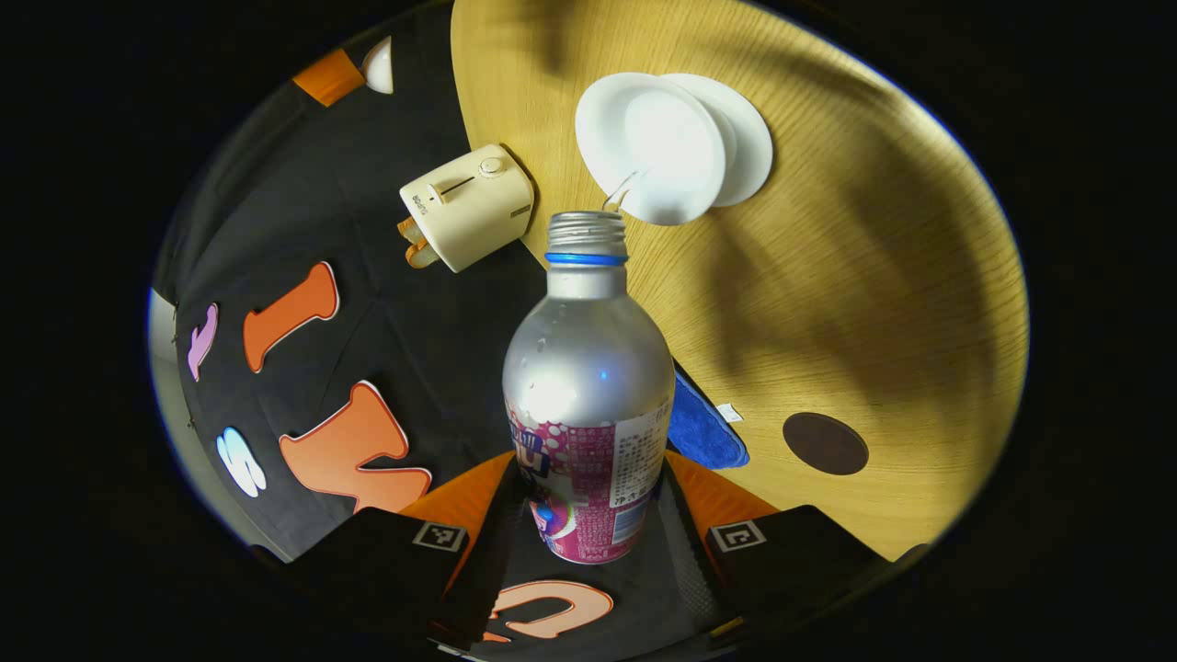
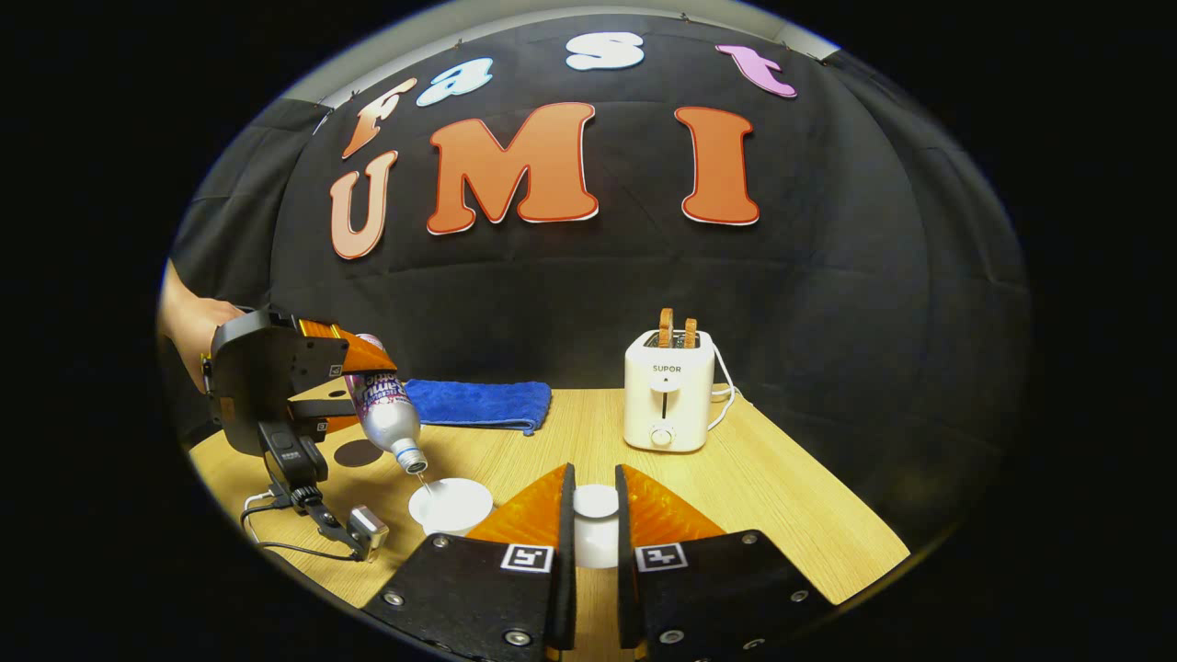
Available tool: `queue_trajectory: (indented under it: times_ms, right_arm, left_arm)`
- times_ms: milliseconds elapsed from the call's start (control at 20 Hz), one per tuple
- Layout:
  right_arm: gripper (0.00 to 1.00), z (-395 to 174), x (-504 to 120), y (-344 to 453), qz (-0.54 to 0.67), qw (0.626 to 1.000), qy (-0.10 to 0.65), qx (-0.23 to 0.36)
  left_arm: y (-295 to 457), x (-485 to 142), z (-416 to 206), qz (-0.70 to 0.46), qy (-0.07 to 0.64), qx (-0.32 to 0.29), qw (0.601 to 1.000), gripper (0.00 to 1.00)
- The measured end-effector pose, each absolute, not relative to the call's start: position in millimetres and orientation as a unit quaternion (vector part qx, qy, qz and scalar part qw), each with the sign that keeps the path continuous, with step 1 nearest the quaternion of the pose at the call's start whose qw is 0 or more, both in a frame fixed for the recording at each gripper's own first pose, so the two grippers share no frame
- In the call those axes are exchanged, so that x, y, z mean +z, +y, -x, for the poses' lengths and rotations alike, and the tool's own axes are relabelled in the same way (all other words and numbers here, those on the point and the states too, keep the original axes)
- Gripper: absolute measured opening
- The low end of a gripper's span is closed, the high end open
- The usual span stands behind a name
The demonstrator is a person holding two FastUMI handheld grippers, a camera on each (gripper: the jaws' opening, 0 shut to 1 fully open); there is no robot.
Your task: Open the teacup lid with one hand, grasp the water bottle and pour water into the teacup with the other hand; after pouring, place the water bottle on the coaster and then close the teacup lid.
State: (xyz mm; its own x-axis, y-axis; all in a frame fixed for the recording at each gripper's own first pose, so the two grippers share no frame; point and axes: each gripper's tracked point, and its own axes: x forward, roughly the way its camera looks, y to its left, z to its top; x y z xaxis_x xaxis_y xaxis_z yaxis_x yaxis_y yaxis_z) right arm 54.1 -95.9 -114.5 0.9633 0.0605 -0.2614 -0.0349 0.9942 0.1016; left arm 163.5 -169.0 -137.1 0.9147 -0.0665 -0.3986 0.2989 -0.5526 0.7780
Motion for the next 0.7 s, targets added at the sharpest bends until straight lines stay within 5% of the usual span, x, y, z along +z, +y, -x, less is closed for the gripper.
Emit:
queue_trajectory:
  times_ms: [300, 700]
  right_arm:
    - [0.18, -55.0, -114.5, -89.1, -0.047, 0.989, 0.136, 0.027]
    - [0.18, -56.6, -110.1, -83.8, -0.053, 0.989, 0.137, 0.027]
  left_arm:
    - [-172.2, -137.3, -163.3, -0.859, 0.06, -0.196, 0.47, 0.81]
    - [-166.4, -151.1, -158.7, -0.827, 0.072, -0.202, 0.52, 0.81]
